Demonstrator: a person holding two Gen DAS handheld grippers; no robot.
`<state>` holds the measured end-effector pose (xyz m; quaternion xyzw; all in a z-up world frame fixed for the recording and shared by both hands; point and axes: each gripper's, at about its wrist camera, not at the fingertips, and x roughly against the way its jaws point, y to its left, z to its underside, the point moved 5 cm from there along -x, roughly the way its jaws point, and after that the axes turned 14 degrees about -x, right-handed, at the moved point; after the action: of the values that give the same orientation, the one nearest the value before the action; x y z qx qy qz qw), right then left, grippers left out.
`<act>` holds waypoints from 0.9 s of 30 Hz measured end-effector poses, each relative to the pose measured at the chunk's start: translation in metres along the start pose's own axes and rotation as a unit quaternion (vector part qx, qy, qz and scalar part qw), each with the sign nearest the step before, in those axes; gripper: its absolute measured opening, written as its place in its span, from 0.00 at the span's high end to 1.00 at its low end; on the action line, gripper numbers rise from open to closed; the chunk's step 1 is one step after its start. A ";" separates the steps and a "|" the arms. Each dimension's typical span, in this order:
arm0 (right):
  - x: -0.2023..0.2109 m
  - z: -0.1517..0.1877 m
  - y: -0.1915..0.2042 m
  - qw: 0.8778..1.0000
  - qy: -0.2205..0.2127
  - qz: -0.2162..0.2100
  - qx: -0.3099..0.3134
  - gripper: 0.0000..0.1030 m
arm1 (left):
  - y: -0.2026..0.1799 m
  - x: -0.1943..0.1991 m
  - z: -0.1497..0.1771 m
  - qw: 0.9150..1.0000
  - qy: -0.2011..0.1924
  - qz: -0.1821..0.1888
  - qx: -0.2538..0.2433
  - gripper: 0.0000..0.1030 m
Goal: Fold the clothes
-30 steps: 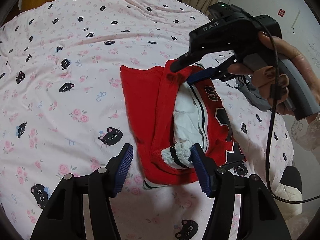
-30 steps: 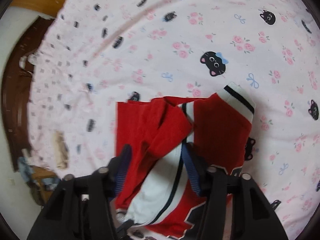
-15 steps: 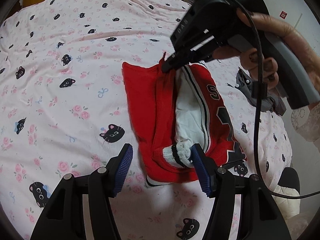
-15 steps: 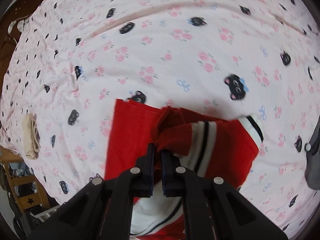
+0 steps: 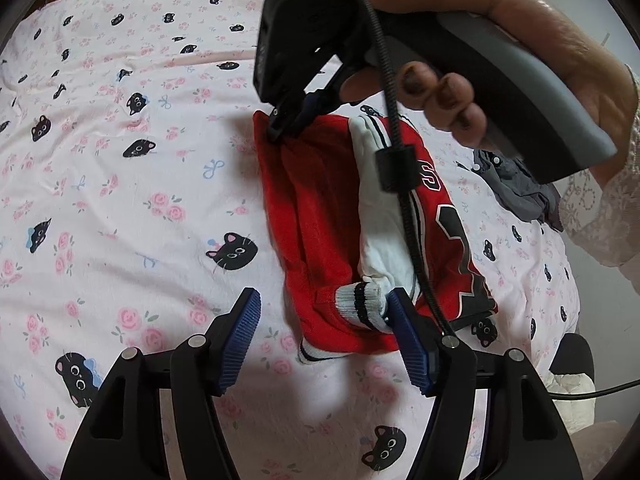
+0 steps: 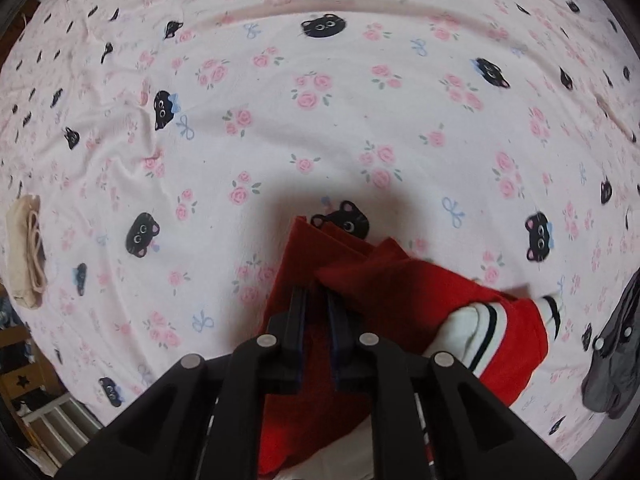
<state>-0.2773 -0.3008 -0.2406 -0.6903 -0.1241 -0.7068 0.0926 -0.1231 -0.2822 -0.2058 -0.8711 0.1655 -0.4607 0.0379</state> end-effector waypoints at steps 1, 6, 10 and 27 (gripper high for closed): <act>-0.002 0.000 0.002 1.000 0.000 0.004 0.003 0.88 | 0.001 0.000 0.001 1.000 0.000 0.000 0.001 0.40; 0.000 0.000 0.015 1.000 0.003 0.013 0.017 0.74 | 0.004 0.004 0.003 1.000 0.000 0.000 0.001 0.39; 0.008 -0.003 0.022 1.000 0.004 -0.009 0.015 0.72 | 0.006 0.007 0.005 1.000 0.000 -0.001 0.002 0.39; 0.121 0.067 -0.131 0.958 -0.119 -0.248 -0.080 0.64 | 0.035 0.032 0.002 0.999 -0.028 -0.027 0.031 0.36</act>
<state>-0.2564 -0.1508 -0.1254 -0.7220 -0.2446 -0.6280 -0.1566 -0.1135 -0.3254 -0.1892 -0.8864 0.1263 -0.4418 0.0567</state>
